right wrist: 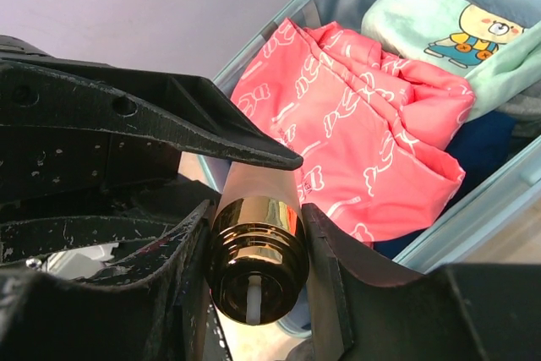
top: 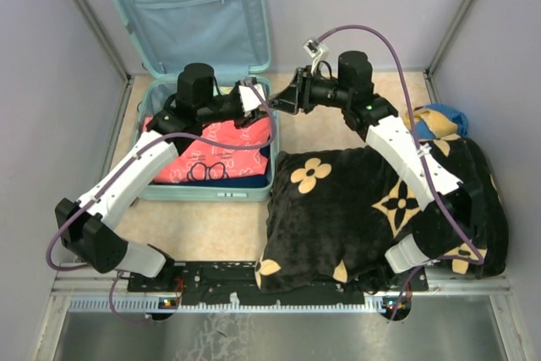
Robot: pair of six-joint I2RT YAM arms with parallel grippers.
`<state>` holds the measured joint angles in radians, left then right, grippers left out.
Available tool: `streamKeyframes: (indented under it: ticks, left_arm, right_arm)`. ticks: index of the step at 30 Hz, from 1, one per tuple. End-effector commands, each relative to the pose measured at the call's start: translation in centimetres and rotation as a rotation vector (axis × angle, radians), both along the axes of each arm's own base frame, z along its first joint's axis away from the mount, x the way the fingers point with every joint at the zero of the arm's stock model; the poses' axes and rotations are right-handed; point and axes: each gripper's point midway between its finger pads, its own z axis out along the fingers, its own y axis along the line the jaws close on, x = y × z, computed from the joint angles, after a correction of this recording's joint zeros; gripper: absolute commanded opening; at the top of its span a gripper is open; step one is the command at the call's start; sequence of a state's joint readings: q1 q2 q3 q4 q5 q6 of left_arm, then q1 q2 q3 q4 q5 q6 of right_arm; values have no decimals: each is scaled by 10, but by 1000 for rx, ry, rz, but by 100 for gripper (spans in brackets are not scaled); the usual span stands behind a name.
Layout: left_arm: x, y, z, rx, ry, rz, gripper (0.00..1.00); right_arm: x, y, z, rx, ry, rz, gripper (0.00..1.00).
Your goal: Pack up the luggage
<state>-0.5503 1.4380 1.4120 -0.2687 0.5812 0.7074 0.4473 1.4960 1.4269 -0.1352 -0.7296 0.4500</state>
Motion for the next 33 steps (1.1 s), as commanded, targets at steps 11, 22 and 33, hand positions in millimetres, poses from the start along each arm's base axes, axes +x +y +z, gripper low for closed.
streamKeyframes:
  ticks: [11,22,33]
  left_arm:
    - [44,143,-43,-177,470,505,15]
    - [90,303,-107,-219,647,1100,18]
    - [132,350,-171,1,655,1258,23]
  right_arm:
    - [27,-30,55,50,-215,-38,99]
    - [75,-70,-31,-215,-182,-137,99]
    - [113,-119,-148,-601,-112,-99,93]
